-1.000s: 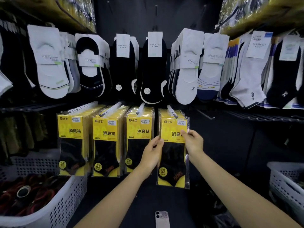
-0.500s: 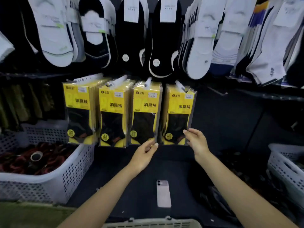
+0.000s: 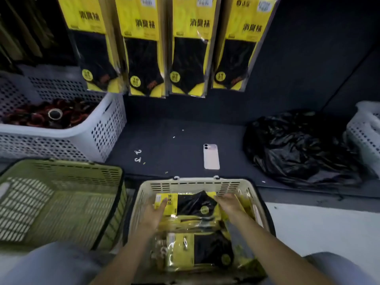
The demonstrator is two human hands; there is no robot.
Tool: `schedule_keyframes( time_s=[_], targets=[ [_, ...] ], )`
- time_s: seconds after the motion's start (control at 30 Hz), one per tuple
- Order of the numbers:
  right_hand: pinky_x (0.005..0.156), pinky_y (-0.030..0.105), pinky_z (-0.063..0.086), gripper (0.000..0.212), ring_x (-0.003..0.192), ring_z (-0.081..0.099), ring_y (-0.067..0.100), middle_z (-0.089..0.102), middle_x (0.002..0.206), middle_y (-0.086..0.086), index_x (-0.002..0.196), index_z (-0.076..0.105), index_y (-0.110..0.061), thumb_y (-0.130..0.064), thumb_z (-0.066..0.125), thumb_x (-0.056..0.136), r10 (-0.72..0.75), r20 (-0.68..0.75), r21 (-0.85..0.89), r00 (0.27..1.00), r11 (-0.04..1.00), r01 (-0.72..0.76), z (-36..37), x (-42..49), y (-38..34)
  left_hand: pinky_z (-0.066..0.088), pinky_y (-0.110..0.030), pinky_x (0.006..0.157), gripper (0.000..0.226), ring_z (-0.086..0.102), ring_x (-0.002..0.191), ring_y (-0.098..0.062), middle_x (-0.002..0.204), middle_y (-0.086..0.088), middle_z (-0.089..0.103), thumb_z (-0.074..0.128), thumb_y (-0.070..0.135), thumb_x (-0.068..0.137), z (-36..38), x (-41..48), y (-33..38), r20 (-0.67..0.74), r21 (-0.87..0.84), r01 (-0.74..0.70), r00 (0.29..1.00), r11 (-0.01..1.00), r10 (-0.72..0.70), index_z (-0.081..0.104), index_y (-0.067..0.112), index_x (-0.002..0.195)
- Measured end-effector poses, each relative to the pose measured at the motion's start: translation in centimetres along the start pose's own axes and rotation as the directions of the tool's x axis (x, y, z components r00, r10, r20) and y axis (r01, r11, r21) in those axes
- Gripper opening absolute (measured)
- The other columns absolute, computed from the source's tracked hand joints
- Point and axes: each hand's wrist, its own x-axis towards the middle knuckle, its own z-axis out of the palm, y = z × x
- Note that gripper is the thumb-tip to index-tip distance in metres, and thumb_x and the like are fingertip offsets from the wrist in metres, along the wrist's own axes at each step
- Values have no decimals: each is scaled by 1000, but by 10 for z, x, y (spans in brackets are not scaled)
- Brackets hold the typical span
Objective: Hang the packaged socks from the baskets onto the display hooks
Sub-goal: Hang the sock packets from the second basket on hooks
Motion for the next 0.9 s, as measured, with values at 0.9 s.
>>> schedule_keyframes(
  time_s=[0.9],
  targets=[
    [66,34,55,17,74,69,24,72,92,9,101,64,-5,-4,62,84,163,443,389,882,851,-353,-29,-10,-1,52,-35,87,46,62,90,-18,110,-5,62,75,32,77,5,8,-20,77,-565,411,890,715,-450,56,9,113]
  ],
)
